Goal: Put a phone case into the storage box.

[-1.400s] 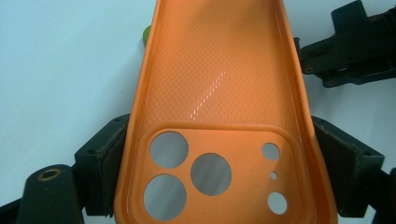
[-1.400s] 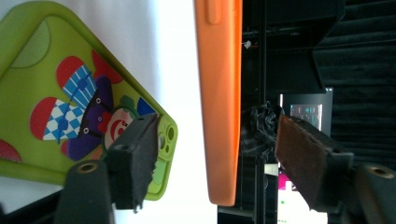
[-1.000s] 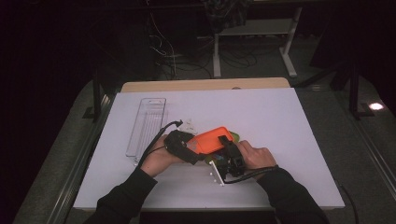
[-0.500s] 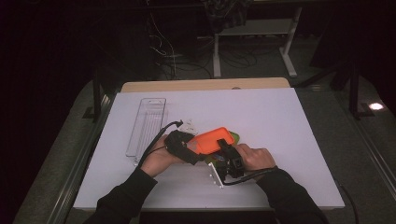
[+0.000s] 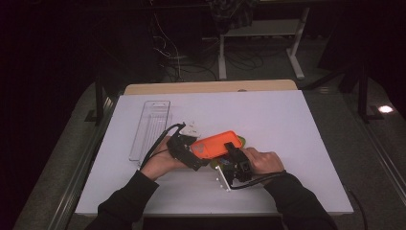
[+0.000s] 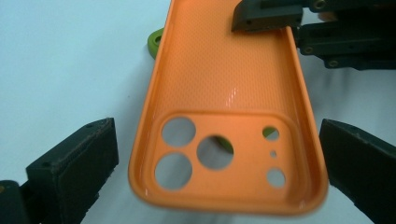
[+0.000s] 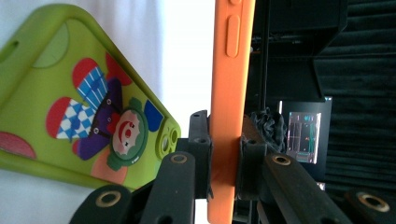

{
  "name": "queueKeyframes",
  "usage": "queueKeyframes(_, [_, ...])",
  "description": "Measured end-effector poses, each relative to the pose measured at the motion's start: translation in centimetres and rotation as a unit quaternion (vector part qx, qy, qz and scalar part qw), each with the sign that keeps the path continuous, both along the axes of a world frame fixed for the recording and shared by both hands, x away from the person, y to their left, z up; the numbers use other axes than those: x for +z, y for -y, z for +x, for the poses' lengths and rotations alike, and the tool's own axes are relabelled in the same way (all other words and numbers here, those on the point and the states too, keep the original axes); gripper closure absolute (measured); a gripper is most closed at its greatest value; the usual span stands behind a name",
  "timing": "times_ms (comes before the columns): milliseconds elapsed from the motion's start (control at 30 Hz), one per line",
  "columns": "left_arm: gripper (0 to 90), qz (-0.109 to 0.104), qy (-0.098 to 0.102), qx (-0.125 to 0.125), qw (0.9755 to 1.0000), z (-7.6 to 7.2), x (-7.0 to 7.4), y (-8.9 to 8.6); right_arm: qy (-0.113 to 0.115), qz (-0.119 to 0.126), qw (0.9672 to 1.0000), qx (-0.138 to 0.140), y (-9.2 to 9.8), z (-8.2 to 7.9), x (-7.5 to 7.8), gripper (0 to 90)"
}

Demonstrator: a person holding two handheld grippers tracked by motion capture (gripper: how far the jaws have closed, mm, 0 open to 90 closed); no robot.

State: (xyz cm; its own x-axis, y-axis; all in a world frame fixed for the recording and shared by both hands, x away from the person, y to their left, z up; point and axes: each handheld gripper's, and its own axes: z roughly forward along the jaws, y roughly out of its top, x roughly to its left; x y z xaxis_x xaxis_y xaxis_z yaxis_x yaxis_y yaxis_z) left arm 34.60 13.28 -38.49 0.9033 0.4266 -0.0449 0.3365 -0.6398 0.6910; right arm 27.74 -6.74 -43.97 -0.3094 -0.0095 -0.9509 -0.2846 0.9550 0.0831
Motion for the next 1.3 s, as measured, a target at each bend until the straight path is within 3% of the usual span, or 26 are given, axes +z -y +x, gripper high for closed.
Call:
queueKeyframes(133, [0.0, -0.02, -0.004, 0.003, 0.9998, -0.1, 0.1, -0.2, 0.002, 0.011, 0.9999, -0.005, 0.4, 0.3, 0.1, 78.1])
queueKeyframes(233, [0.0, -0.011, -0.004, -0.003, 0.9999, -0.1, 0.1, -0.4, -0.014, 0.011, 0.9998, -0.012, 0.7, 0.5, 0.1, 78.1])
queueKeyframes(367, [0.0, -0.004, -0.012, -0.004, 0.9999, 0.0, 0.0, -0.5, -0.029, 0.032, 0.9988, -0.023, 1.1, 0.8, 0.4, 78.1])
queueKeyframes(433, [0.0, 0.008, -0.005, -0.012, 0.9999, 0.2, 0.0, -0.6, -0.043, 0.058, 0.9968, -0.035, 1.3, 0.7, 0.5, 78.0])
queueKeyframes(533, [0.0, 0.008, -0.007, -0.002, 0.9999, 0.1, -0.1, -0.7, -0.045, 0.064, 0.9963, -0.035, 1.4, 0.9, 0.6, 78.0])
queueKeyframes(567, [0.0, 0.011, -0.004, -0.002, 0.9999, 0.1, -0.1, -0.7, -0.058, 0.068, 0.9953, -0.036, 1.5, 0.9, 0.8, 78.0])
queueKeyframes(633, [0.0, 0.011, -0.005, 0.0, 0.9999, 0.1, -0.2, -0.8, -0.064, 0.077, 0.9943, -0.039, 1.6, 1.1, 0.9, 78.0])
queueKeyframes(733, [0.0, 0.014, 0.002, -0.006, 0.9999, 0.2, -0.1, -0.8, -0.088, 0.1, 0.9901, -0.043, 1.9, 1.3, 1.0, 78.0])
queueKeyframes(800, [0.0, 0.013, 0.003, -0.003, 0.9999, 0.2, -0.2, -0.8, -0.095, 0.1, 0.9896, -0.04, 2.1, 1.6, 1.1, 78.0])
queueKeyframes(933, [0.0, 0.01, 0.0, 0.003, 0.9999, 0.1, -0.2, -0.8, -0.113, 0.125, 0.9847, -0.046, 2.1, 1.7, 1.5, 77.9])
queueKeyframes(1033, [0.0, -0.002, 0.0, 0.01, 0.9999, 0.1, -0.2, -0.7, -0.139, 0.153, 0.9769, -0.054, 2.2, 1.7, 1.8, 78.0])
queueKeyframes(1067, [0.0, -0.002, 0.0, 0.011, 0.9999, 0.1, -0.2, -0.7, -0.152, 0.167, 0.9726, -0.057, 2.2, 1.7, 1.9, 78.0])
queueKeyframes(1100, [0.0, 0.001, 0.007, 0.006, 1.0, 0.2, -0.1, -0.8, -0.155, 0.17, 0.9715, -0.057, 2.3, 1.8, 2.0, 78.0])
queueKeyframes(1167, [0.0, -0.004, 0.006, 0.011, 0.9999, 0.2, -0.2, -0.8, -0.172, 0.207, 0.9609, -0.067, 2.4, 1.9, 2.2, 78.0])
queueKeyframes(1200, [0.0, 0.0, 0.006, 0.01, 0.9999, 0.2, -0.1, -0.8, -0.177, 0.208, 0.9596, -0.068, 2.5, 2.0, 2.3, 78.0])
queueKeyframes(1233, [0.0, 0.0, 0.006, 0.01, 0.9999, 0.2, -0.1, -0.8, -0.19, 0.229, 0.9518, -0.074, 2.6, 2.0, 2.3, 78.0])
queueKeyframes(1267, [0.0, 0.003, 0.006, 0.008, 0.9999, 0.2, -0.1, -0.9, -0.2, 0.24, 0.947, -0.074, 2.6, 2.1, 2.4, 78.0])
queueKeyframes(1300, [0.0, 0.002, 0.008, 0.007, 0.9999, 0.3, -0.1, -0.9, -0.205, 0.246, 0.9443, -0.075, 2.7, 2.1, 2.5, 78.0])
